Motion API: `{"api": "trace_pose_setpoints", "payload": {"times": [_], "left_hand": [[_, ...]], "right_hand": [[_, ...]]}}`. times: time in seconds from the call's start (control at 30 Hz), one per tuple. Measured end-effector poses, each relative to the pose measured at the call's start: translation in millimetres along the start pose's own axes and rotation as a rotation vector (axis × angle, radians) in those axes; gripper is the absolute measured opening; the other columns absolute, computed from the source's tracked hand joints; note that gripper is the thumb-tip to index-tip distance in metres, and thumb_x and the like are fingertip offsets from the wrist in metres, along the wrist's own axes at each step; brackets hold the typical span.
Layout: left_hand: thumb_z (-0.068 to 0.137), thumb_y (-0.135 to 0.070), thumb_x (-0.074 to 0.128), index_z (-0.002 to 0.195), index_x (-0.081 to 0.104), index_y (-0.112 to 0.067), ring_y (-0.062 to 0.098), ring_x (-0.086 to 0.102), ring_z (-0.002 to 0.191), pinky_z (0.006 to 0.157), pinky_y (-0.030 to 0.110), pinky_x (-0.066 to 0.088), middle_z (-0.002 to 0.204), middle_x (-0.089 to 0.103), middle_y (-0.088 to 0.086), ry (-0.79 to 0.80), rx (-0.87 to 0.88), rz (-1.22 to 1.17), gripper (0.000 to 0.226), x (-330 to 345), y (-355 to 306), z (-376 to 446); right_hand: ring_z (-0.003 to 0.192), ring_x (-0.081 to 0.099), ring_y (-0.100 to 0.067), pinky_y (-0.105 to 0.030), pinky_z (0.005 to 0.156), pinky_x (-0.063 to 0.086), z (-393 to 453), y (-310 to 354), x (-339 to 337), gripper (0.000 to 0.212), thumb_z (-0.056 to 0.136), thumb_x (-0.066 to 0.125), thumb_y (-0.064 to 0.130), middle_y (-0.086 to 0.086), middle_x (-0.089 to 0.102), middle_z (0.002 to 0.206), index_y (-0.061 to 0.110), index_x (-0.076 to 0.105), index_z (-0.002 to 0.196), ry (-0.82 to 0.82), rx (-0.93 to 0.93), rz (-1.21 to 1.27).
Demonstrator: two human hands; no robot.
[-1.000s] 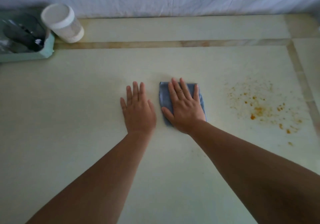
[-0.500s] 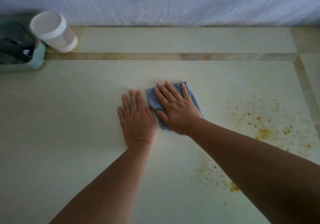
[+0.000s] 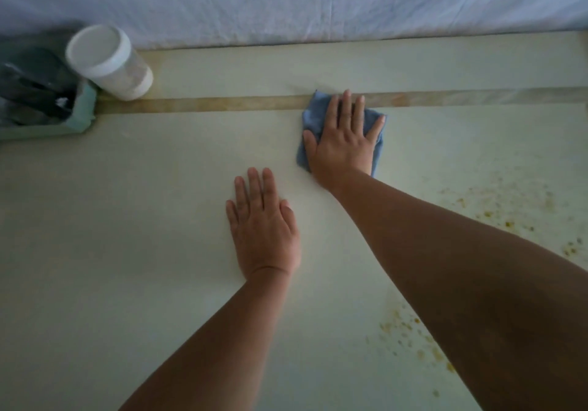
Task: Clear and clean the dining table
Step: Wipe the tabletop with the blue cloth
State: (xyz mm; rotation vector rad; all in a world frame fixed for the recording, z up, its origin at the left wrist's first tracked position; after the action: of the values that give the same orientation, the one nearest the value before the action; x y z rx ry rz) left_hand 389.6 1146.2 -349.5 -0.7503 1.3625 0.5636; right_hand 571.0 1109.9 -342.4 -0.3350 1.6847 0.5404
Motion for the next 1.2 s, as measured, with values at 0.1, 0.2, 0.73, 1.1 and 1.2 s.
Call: {"api": "trace_pose_setpoints", "payload": {"times": [0.1, 0.2, 0.73, 1.1, 1.2], "left_hand": [[0.096, -0.034, 0.028, 0.152, 0.031, -0.018, 0.028, 0.024, 0.147, 0.115, 0.049, 0.024, 0.159, 0.028, 0.006, 0.011, -0.013, 0.0, 0.059, 1, 2, 2], [0.095, -0.034, 0.026, 0.152, 0.031, -0.017, 0.028, 0.025, 0.147, 0.115, 0.05, 0.024, 0.159, 0.028, 0.006, 0.009, -0.006, -0.006, 0.06, -1, 0, 1], [0.095, -0.033, 0.025, 0.151, 0.034, -0.017, 0.03, 0.025, 0.146, 0.114, 0.05, 0.024, 0.158, 0.03, 0.007, 0.003, -0.004, -0.013, 0.059, -1, 0, 2], [0.093, -0.035, 0.021, 0.152, 0.031, -0.015, 0.031, 0.023, 0.147, 0.115, 0.051, 0.021, 0.158, 0.029, 0.008, 0.05, 0.007, -0.037, 0.063, -5, -2, -1], [0.095, -0.033, 0.025, 0.151, 0.032, -0.015, 0.031, 0.023, 0.147, 0.116, 0.051, 0.02, 0.158, 0.029, 0.009, 0.058, 0.008, -0.057, 0.059, -6, -2, -1]], "right_hand": [[0.151, -0.009, -0.028, -0.063, 0.116, -0.007, -21, -12, -1, 0.079, 0.096, 0.017, 0.058, -0.011, -0.004, 0.165, 0.009, 0.003, 0.157, 0.001, 0.009, 0.0], [0.152, -0.008, -0.027, -0.061, 0.117, -0.007, -55, -25, -1, 0.078, 0.097, 0.015, 0.059, -0.01, -0.003, 0.165, 0.011, 0.002, 0.157, 0.017, -0.148, -0.057], [0.152, -0.006, -0.021, -0.056, 0.119, -0.007, 5, -65, -13, 0.074, 0.098, 0.016, 0.058, -0.002, -0.002, 0.166, 0.017, 0.003, 0.157, 0.021, -0.178, -0.087], [0.151, -0.006, -0.031, -0.059, 0.118, -0.004, -98, -47, 0, 0.08, 0.095, 0.016, 0.062, -0.011, -0.001, 0.165, 0.012, 0.003, 0.157, 0.046, -0.196, -0.073], [0.152, 0.0, -0.03, -0.059, 0.119, 0.002, -141, -51, 3, 0.081, 0.094, 0.022, 0.063, -0.009, 0.006, 0.165, 0.013, 0.009, 0.157, 0.083, -0.415, -0.123]]}}
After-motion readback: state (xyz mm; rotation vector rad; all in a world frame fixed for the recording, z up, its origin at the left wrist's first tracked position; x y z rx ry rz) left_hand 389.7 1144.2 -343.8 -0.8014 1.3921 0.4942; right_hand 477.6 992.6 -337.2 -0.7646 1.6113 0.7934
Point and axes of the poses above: each hand's wrist, its own z-axis towards the middle knuckle, its own x-axis out of the palm, y = z × x, the point moved 4 cm from there along z, towards the middle knuckle
